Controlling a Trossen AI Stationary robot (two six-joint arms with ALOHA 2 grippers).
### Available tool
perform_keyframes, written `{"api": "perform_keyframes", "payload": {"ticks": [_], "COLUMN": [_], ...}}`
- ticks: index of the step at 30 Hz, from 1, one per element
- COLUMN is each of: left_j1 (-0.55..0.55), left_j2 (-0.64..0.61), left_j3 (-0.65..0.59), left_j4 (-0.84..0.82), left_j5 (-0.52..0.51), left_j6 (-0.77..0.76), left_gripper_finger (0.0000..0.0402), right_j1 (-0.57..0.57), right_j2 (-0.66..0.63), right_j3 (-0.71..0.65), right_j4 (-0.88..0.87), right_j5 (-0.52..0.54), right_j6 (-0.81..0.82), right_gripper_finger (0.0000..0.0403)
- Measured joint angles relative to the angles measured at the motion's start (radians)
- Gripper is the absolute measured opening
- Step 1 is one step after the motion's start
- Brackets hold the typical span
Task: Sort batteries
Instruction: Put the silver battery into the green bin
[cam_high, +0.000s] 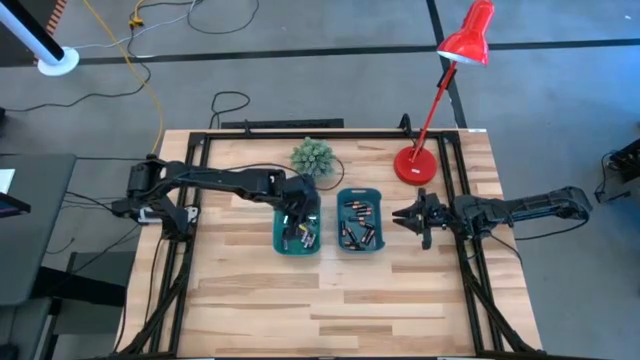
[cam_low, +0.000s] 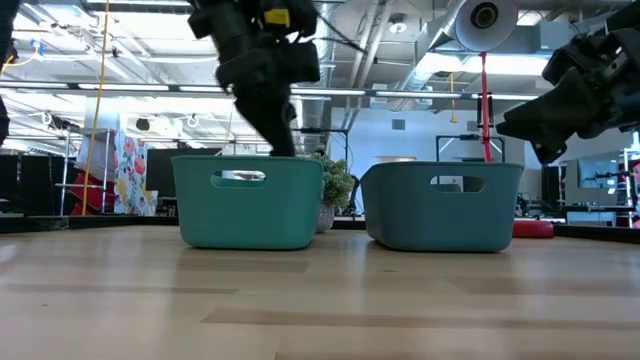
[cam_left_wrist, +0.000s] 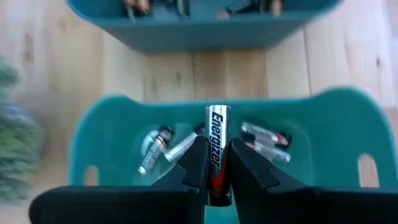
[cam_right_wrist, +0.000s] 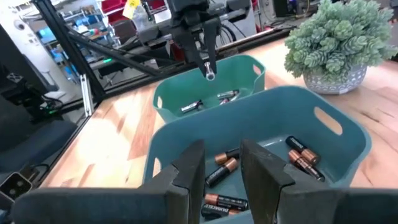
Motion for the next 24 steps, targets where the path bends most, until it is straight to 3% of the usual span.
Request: {"api": "perform_keyframes", "payload": {"ticks": [11, 20, 24], "left_j1": [0.055, 0.061, 0.049], "left_j2": [-0.002, 0.039, 0.080], "left_j3": [-0.166, -0.183, -0.183], "left_j4": [0.115, 0.115, 0.119], "left_j5": [0.073, 0.072, 0.059], "left_j6": [0.008, -0.022, -0.007], "left_gripper_finger": [0.0038, 0.0038, 0.0060], "right_j1": [0.000, -0.002, -0.002], "right_j2": [0.000, 0.000, 0.000], "right_j3": [0.000, 0.000, 0.000], "right_j4": [-0.003, -0.005, -0.004], "right_j5": [0.000, 0.000, 0.000], "right_j6": [0.001, 0.008, 0.016], "right_gripper_finger": [0.0118, 0.0118, 0.0118]}}
